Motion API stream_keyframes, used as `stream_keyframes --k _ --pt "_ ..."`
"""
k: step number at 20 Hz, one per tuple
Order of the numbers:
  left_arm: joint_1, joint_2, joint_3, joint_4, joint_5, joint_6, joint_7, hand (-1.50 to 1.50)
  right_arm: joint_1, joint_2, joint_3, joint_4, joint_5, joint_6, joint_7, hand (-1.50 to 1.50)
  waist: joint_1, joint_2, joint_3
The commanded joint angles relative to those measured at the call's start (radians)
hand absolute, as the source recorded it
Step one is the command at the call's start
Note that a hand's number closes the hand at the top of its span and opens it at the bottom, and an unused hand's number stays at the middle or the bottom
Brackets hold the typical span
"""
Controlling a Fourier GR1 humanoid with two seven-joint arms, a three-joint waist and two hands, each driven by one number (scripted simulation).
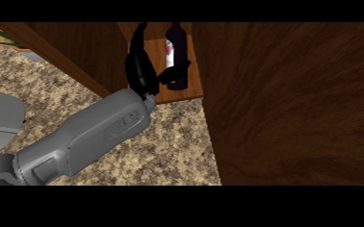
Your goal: Pick up the wine, place it into the cabinet and close the cabinet
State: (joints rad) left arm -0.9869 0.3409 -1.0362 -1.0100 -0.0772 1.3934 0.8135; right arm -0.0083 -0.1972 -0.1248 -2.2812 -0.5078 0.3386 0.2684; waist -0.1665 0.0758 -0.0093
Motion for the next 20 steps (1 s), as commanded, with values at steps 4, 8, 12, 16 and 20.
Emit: stream_keyframes --k 4,8,12,16,20 --pt "0.008 -0.015 0.044 0.003 0.041 -0.032 -0.109 -1.5 0.01 -0.009 -0.001 -0.005 0.002 0.017 -0.003 -1.5 0.004 -0.003 -0.001" --pt "0.004 -0.043 0.073 -0.018 0.079 -0.074 -0.166 -1.5 0.0 0.004 0.001 0.008 0.0 0.006 -0.008 -1.5 0.014 -0.004 -0.001" --pt "0.012 -0.052 0.117 -0.031 0.109 -0.089 -0.24 -1.5 0.019 0.007 0.014 -0.011 0.011 0.017 -0.01 -1.5 0.014 -0.009 -0.001" --pt "0.043 -0.079 0.157 -0.059 0.147 -0.123 -0.325 -1.5 0.025 0.008 0.017 -0.028 -0.002 0.012 0.0 -1.5 0.023 -0.014 -0.002" --pt "0.054 -0.098 0.215 -0.09 0.187 -0.177 -0.428 -1.5 0.03 0.013 -0.007 0.002 0.012 0.002 -0.011 -1.5 0.042 -0.018 0.0"
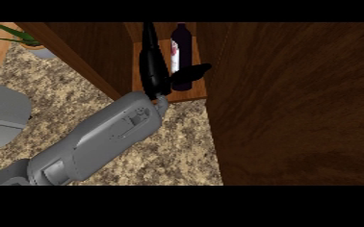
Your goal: Pick up the wine, place it into the cabinet and close the cabinet
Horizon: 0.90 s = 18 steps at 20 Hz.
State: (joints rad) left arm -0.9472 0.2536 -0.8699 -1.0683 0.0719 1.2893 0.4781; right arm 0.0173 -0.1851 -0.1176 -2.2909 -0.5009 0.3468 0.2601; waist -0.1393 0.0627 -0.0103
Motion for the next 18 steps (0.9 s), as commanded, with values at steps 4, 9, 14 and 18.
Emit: stream_keyframes --k 4,9,14,18 --pt "0.071 -0.078 0.098 -0.057 0.069 -0.092 -0.232 -1.5 -0.003 -0.001 -0.009 -0.025 0.001 -0.033 0.029 -1.5 0.031 -0.014 0.0" --pt "0.127 -0.148 0.18 -0.101 0.127 -0.196 -0.446 -1.5 0.015 0.011 -0.013 -0.006 0.014 -0.019 0.003 -1.5 0.057 -0.026 0.004" --pt "0.219 -0.218 0.322 -0.054 0.238 -0.381 -0.711 -1.5 0.026 -0.024 -0.069 -0.015 -0.024 -0.028 0.038 -1.5 0.083 -0.039 0.006" --pt "0.319 -0.251 0.38 -0.009 0.31 -0.518 -0.906 -1.5 0.076 -0.018 -0.094 -0.066 -0.044 -0.027 0.041 -1.5 0.111 -0.056 0.009"
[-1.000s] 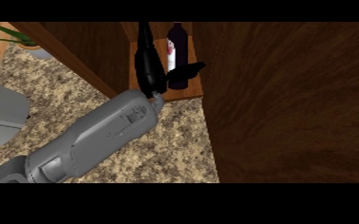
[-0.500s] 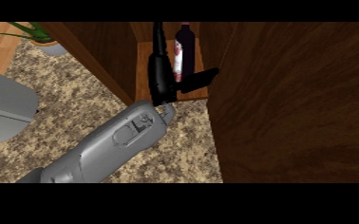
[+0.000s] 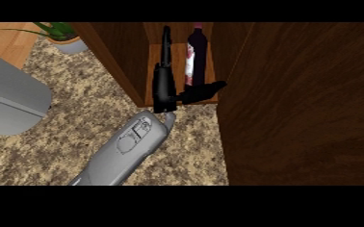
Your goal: Pick up the wine, place it into the cabinet and close the cabinet
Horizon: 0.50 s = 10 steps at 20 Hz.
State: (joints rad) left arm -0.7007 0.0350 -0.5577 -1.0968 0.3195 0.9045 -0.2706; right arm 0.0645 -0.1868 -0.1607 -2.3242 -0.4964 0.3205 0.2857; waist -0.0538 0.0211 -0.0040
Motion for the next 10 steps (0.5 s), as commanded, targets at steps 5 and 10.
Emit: stream_keyframes --k 5,10 --pt "0.186 -0.034 -0.026 -0.035 0.148 -0.137 -0.241 -1.5 0.065 0.024 0.009 -0.041 0.04 -0.009 0.016 -1.5 0.042 -0.021 0.004" --pt "0.22 -0.035 -0.066 -0.091 0.218 -0.176 -0.289 -1.5 0.065 0.048 0.021 -0.087 0.087 -0.038 0.018 -1.5 0.044 -0.022 0.004"
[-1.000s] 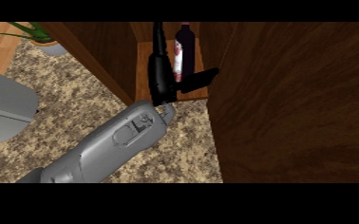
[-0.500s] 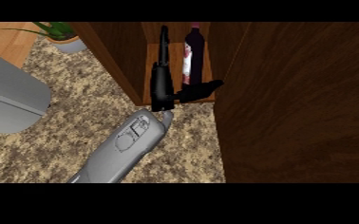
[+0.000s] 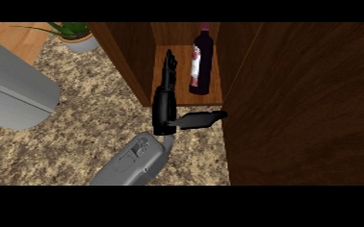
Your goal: Pick up the wine, place it into the cabinet and close the cabinet
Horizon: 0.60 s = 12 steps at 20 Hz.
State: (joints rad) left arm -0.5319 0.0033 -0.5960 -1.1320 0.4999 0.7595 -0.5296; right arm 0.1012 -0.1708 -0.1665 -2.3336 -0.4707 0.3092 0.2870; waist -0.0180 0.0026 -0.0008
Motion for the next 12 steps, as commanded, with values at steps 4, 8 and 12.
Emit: stream_keyframes --k 4,8,12 --pt "0.218 0.102 -0.102 -0.277 -0.003 -0.059 0.029 -1.5 0.115 0.022 -0.011 -0.076 0.011 0.043 -0.031 -1.5 0.017 -0.008 0.001" --pt "0.373 0.097 -0.16 -0.369 -0.052 -0.072 -0.034 -1.5 0.041 -0.01 -0.038 -0.097 -0.024 -0.024 0.061 -1.5 0.019 -0.006 0.001" --pt "0.45 0.194 -0.155 -0.528 -0.081 -0.056 0.035 1.5 0.118 -0.015 -0.082 -0.136 -0.056 0.025 0.05 -1.5 0.016 -0.007 0.001"
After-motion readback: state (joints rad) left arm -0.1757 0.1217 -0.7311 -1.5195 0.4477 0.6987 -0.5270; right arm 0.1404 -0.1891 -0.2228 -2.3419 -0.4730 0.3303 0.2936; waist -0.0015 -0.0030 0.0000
